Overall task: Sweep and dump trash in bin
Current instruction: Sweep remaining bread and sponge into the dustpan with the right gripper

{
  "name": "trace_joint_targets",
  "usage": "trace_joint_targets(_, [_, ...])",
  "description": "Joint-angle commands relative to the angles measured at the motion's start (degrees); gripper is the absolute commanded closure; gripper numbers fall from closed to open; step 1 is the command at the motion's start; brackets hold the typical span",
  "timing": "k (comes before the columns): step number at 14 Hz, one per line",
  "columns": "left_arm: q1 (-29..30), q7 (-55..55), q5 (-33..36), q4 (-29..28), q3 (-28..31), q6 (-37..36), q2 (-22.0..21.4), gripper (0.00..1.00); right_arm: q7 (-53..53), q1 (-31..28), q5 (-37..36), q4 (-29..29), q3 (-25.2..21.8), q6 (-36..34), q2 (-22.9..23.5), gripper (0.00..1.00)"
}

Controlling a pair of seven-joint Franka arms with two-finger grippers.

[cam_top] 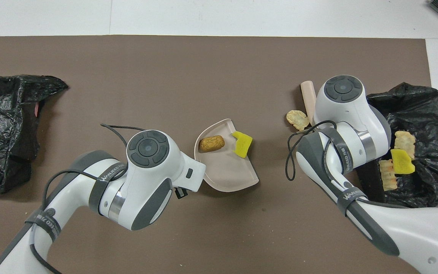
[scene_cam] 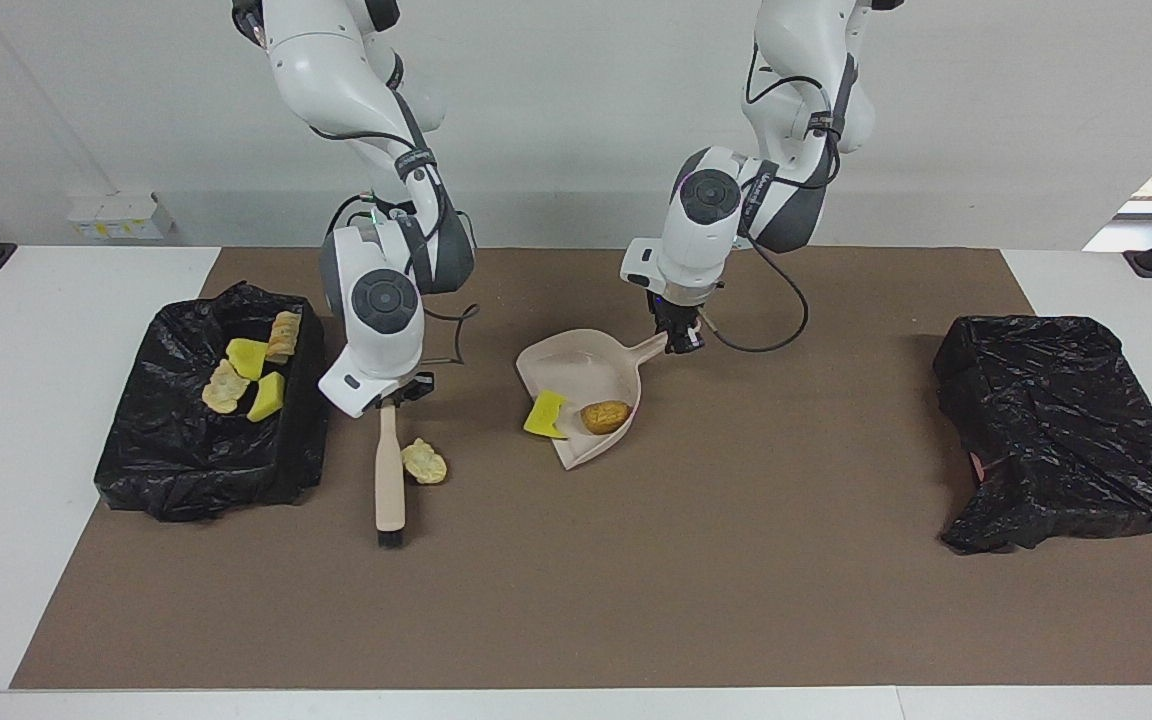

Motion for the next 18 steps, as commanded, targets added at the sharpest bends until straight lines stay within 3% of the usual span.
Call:
trace_joint_targets(1, [-1.02,-1.8,-0.51,-1.64,0.65,0.81,-1.52,1.0,-2.46,0.69,4.87,-0.28,4.01,-4.15,-0.76,1.0])
trace_joint_targets(5, [-0.93,-1.45,-0.51,-1.9,0.65,0.98,-1.52,1.0,-2.55,2.09,13.57,-7.22,9.9,-4.25,-5.32,1.0])
trace_joint_targets(8, [-0.76,-0.31,-0.51,-3.57,0.73,2.38,-2.31,1.0,-1.41,7.26,20.77,-6.71,10.35,-4.6,-6.65,1.0])
trace_joint_targets(11, [2.31,7.4,-1.03,-6.03,0.65,7.65,-2.58,1.0,-1.85,6.58,21.5,-6.26,10.35,-7.05,-9.89,1.0])
trace_joint_targets(16, [7.23,20.49,-13.41,-5.51,0.73,10.21,-1.7,1.0,5.07,7.63,21.76,-6.52,10.44,-8.73,-13.68,1.0])
trace_joint_targets(18, [9.34,24.72,-13.96,-3.85,0.91,9.08,-1.7,1.0,8.42,9.03,21.85,-6.96,10.44,-8.56,-14.29,1.0])
